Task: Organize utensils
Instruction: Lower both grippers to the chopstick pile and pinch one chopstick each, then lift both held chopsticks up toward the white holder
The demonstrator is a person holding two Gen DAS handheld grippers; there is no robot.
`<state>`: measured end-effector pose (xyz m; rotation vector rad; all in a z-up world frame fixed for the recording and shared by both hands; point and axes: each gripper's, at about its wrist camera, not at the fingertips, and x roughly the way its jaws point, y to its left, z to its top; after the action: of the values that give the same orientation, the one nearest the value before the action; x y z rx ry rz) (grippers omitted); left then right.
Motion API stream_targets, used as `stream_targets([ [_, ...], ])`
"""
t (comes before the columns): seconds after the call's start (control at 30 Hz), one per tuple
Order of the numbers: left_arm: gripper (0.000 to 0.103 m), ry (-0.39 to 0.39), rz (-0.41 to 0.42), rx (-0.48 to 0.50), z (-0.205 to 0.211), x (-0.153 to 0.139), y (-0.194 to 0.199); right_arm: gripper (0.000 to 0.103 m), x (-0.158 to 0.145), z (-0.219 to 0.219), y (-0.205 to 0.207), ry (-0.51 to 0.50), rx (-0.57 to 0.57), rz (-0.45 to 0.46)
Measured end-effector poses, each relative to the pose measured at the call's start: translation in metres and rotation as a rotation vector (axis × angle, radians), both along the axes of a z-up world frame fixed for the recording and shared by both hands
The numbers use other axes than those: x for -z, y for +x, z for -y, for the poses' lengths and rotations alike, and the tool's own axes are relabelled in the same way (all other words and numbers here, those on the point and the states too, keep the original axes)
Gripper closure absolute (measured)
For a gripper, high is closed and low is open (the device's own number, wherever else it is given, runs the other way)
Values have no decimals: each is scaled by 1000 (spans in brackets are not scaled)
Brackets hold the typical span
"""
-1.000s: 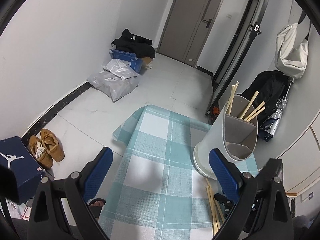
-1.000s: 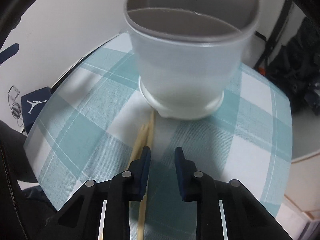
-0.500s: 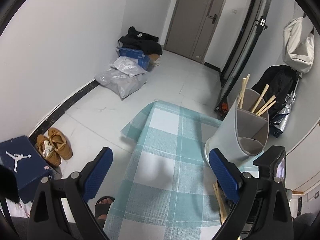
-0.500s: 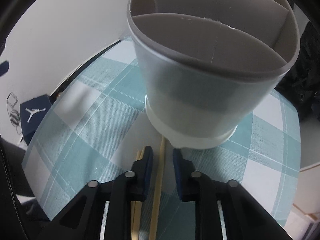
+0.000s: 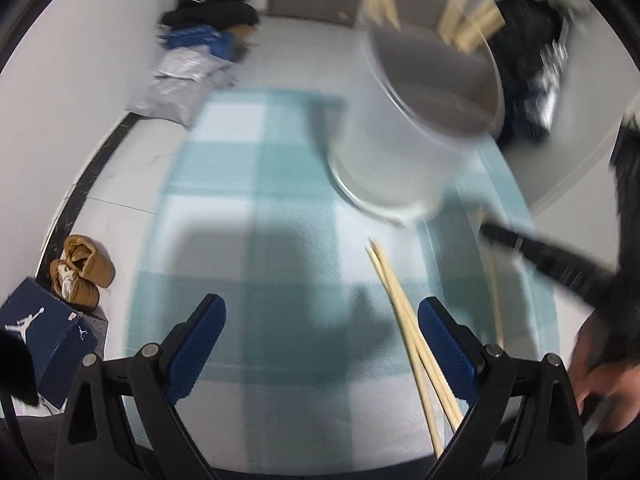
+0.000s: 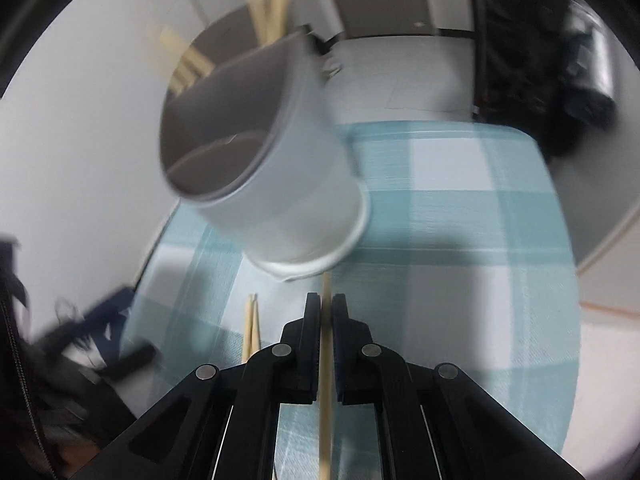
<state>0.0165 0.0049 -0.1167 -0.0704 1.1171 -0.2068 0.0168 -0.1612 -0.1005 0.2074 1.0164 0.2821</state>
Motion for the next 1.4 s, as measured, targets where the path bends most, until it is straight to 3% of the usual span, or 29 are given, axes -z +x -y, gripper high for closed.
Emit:
stream_targets([
  [0.27, 8, 98, -85, 56, 27, 19, -2, 98, -29, 36, -9, 103, 129, 79],
  [0.6, 8, 168, -141, 55, 16, 30, -7, 98, -30, 35, -7, 120, 132, 115],
  [1.03, 9, 160, -157, -29, 3, 27, 17, 98, -32, 32, -10, 102, 126, 150],
  [1.2, 31, 160, -138, -51, 11, 25, 27, 98, -31, 33, -12, 94, 127, 153],
  [1.27, 52, 155, -132, -74, 10, 22, 29, 98, -32, 32, -13, 89, 122, 160],
  [1.3, 55, 156, -135, -74, 11, 23, 31, 98, -32, 32, -13, 88, 118, 162],
  [1.37, 77, 154, -164, -69, 12, 23, 36, 98, -31, 30, -13, 77, 112, 166],
  [1.4, 81, 148, -175, -65, 15, 22, 36, 98, -31, 30, -14, 75, 108, 168],
])
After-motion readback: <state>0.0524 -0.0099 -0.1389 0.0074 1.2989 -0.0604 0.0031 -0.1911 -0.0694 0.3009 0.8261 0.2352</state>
